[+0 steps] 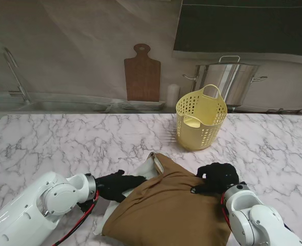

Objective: Remove the pillowcase from the pillow and put it in the laundry basket

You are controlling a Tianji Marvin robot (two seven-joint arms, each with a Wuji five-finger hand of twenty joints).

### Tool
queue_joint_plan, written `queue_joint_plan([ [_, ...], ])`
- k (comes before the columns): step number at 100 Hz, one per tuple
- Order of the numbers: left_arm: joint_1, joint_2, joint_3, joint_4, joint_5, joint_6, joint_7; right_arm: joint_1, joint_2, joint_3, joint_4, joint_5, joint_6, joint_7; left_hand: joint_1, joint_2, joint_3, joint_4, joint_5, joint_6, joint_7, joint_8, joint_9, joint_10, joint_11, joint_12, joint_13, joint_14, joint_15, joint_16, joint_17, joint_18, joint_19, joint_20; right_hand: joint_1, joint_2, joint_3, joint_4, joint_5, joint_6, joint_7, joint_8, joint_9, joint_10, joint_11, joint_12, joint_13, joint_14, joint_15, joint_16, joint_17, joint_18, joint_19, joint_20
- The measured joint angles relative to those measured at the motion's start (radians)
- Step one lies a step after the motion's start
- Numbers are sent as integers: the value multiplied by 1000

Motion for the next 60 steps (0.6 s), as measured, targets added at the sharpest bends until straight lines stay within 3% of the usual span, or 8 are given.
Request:
queue_joint_plan([
  [10,9,-1,-18,-7,16,4,15,10,2,-10,3,10,-14,-4,0,-14,-1,-1,11,9,16,1,30,83,18,5,25,0,28,0,3,9,1,4,13,0,94,0,3,30,10,4,1,33,22,7,0,1,-10,0,0,0,0,-5],
  [19,10,-3,-28,-6,47,4,65,18,4,-19,4,17,-31,-5,0,-23,-10,-12,36,38,44,2,50,126,51,18,75,0,89,5,6,11,1,10,62,0,118,0,3,57,19,4,13,54,23,8,0,2,-12,0,0,0,0,-6],
  [22,10,-4,-30,-5,54,4,80,21,5,-23,5,20,-35,-6,0,-23,-12,-12,36,53,53,4,50,136,52,20,85,17,106,8,7,12,1,11,64,0,143,1,3,68,21,4,13,65,29,10,0,3,-14,0,0,0,0,-6],
  [31,4,-4,-31,-3,56,19,82,29,8,-34,10,28,-45,-11,1,-23,-13,-12,36,60,56,5,50,141,52,26,109,71,139,20,13,13,1,13,102,0,152,1,4,81,34,5,24,78,31,18,0,4,-20,0,0,0,0,-6],
  [35,-5,-3,-25,0,52,36,76,32,9,-39,13,34,-52,-16,3,-23,-17,-12,36,60,56,5,50,141,46,26,142,171,177,45,14,13,1,15,106,0,170,2,12,92,34,6,26,81,36,21,0,5,-20,0,0,0,0,-6],
  [39,-17,-2,-14,4,47,53,73,36,10,-44,16,39,-59,-19,14,-31,-23,-13,36,59,56,5,50,141,46,26,149,203,191,51,14,14,1,16,106,0,181,3,13,93,36,6,26,82,41,23,0,5,-20,0,0,0,0,-6],
  [55,-66,1,34,37,7,69,93,53,14,-64,25,59,-88,-24,64,-28,-25,-15,37,61,60,5,72,142,54,29,165,216,217,62,14,22,1,17,139,-1,216,18,13,119,61,16,38,97,58,32,0,15,-21,0,0,0,0,-7],
  [60,-72,-1,44,47,4,74,121,59,14,-70,30,66,-100,-29,86,-22,-26,-29,37,61,68,5,82,143,56,30,167,217,217,63,15,22,1,18,155,-1,217,20,14,131,71,17,39,99,61,33,0,15,-22,0,0,-1,0,-7],
])
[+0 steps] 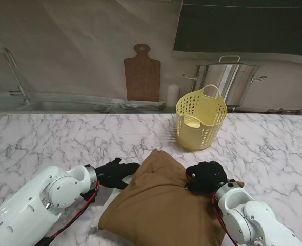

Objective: Remove the pillowcase from the pillow and put it in the laundry basket

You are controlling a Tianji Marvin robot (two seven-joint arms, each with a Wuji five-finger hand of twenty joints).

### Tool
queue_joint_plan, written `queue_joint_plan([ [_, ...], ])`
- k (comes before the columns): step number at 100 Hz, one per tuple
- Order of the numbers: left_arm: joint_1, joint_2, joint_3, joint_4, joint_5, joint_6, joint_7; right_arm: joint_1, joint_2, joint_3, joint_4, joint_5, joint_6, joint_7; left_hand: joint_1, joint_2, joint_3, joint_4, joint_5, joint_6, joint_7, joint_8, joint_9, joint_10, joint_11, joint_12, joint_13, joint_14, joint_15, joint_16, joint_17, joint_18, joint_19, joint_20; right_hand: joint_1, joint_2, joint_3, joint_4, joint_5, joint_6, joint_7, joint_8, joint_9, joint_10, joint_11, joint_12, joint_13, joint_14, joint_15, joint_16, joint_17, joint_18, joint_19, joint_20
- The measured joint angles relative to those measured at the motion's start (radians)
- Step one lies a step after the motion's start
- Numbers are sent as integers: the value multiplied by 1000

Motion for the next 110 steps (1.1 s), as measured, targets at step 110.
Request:
queue_joint_plan([
  [110,-31,-21,35,30,-18,-66,81,72,0,-105,60,78,-208,-77,116,55,45,18,47,0,3,9,30,2,3,19,34,27,-18,21,1,1,0,2,-66,53,7,98,-28,48,49,-14,-122,-8,-134,-101,-166,63,-420,0,-86,17,-104,-26],
])
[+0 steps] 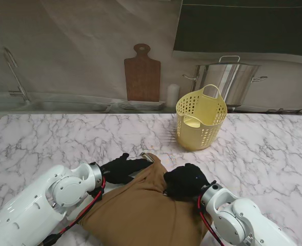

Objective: Remove the pillowcase from the pillow and put it in the laundry basket

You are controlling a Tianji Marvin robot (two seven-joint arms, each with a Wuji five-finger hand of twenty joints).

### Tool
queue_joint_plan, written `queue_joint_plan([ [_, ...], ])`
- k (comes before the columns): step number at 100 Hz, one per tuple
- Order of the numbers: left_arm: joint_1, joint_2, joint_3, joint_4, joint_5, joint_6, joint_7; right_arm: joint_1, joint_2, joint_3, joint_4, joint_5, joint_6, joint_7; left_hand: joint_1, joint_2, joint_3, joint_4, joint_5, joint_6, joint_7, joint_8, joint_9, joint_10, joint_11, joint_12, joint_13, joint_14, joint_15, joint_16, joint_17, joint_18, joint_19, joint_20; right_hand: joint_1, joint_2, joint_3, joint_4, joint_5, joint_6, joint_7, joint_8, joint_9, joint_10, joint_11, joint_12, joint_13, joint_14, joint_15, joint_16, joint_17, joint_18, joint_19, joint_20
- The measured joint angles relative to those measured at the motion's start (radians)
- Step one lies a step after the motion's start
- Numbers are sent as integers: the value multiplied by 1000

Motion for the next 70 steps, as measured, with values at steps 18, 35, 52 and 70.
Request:
queue_joint_plan([
  [18,7,6,-11,12,49,-37,-26,-60,-13,54,-18,-9,8,-119,1,0,7,2,8,-7,-17,-10,-7,-18,-7,-13,-11,-16,-23,-2,0,0,0,-2,-110,55,-121,39,-6,0,-151,45,-148,13,-36,-75,-146,44,-191,-15,-51,5,-30,-1],
  [35,41,7,-50,9,79,-76,-31,-84,-26,88,-44,-17,60,-150,1,7,8,3,7,-9,-37,-12,-19,-23,-16,-25,-21,-29,-32,-4,0,0,0,-3,-186,79,-216,78,-50,-2,-365,131,-211,33,-44,-101,-188,59,-229,-26,-74,10,-40,-2],
  [52,87,8,-83,-6,107,-98,-5,-45,-29,85,-49,-1,156,-117,1,17,8,3,7,-9,-45,-12,-19,-24,-16,-27,-25,-30,-32,-5,0,0,0,-5,-223,163,-216,135,-299,85,-596,79,-300,55,-83,-139,-233,96,-276,-38,-109,11,-56,-2],
  [70,114,9,-103,-24,133,-107,8,54,-23,26,-54,108,286,31,1,17,9,3,7,-9,-45,-12,-19,-24,-16,-27,-25,-31,-32,-5,0,0,0,-5,-377,224,-230,142,-480,175,-789,13,-322,105,-102,-176,-255,131,-237,-15,-151,47,-81,9],
])
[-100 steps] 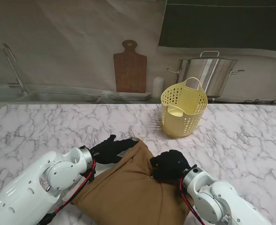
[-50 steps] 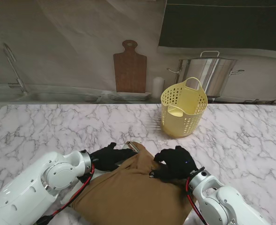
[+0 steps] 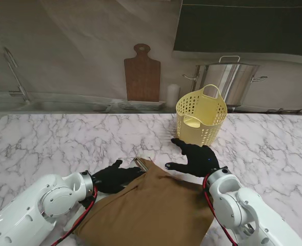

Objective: Remove the pillowcase from the pillow and put it in the laundry basket

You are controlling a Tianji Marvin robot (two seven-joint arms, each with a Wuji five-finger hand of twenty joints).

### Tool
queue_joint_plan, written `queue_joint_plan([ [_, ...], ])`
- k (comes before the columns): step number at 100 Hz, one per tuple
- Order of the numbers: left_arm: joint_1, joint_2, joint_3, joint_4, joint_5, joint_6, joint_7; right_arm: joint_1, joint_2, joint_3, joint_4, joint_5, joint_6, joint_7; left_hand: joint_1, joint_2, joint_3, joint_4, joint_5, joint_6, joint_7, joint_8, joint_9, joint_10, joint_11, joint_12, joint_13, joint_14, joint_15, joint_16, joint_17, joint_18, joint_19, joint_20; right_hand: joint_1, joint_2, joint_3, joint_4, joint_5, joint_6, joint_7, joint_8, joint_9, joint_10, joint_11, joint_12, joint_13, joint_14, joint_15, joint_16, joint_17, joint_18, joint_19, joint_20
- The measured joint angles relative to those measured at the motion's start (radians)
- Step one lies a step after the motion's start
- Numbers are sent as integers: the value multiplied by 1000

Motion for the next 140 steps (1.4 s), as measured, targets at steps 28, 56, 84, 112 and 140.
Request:
queue_joint_plan([
  [28,5,2,-5,-5,7,-3,-1,179,14,-195,105,0,55,88,0,0,0,0,0,0,0,0,0,0,0,0,0,0,0,0,0,0,0,0,-53,-23,48,-3,108,7,83,29,98,-56,246,210,76,-30,279,107,28,-5,18,50],
  [56,7,1,-9,-11,12,7,-10,203,11,-245,177,-72,-6,67,0,0,0,0,0,-9,0,0,0,-11,0,0,0,-8,0,0,0,0,0,-1,343,-255,112,-46,404,-130,399,61,412,-164,393,289,359,-137,510,115,114,-5,45,42],
  [84,9,-1,-16,-13,18,12,-13,191,13,-218,152,-146,-17,127,0,4,0,0,0,-34,0,0,0,-32,0,0,0,-23,0,0,0,0,0,-2,381,-282,225,-146,507,-275,677,-91,444,-120,411,366,370,-137,620,115,127,-6,46,30],
  [112,13,-2,-22,-19,29,16,-17,143,13,-146,118,-223,-2,159,0,4,0,0,0,-43,0,0,0,-50,0,0,0,-30,0,0,0,0,0,-5,382,-282,270,-149,535,-316,726,-22,444,-105,426,382,370,-135,669,115,139,-8,55,27],
  [140,12,0,-22,-16,32,18,-14,113,27,-104,138,-224,58,122,-1,4,0,0,0,-27,0,0,-16,-34,0,0,0,-30,0,0,0,0,0,-6,447,-318,347,-148,578,-261,803,12,455,-115,432,373,384,-134,640,113,154,-8,68,16],
])
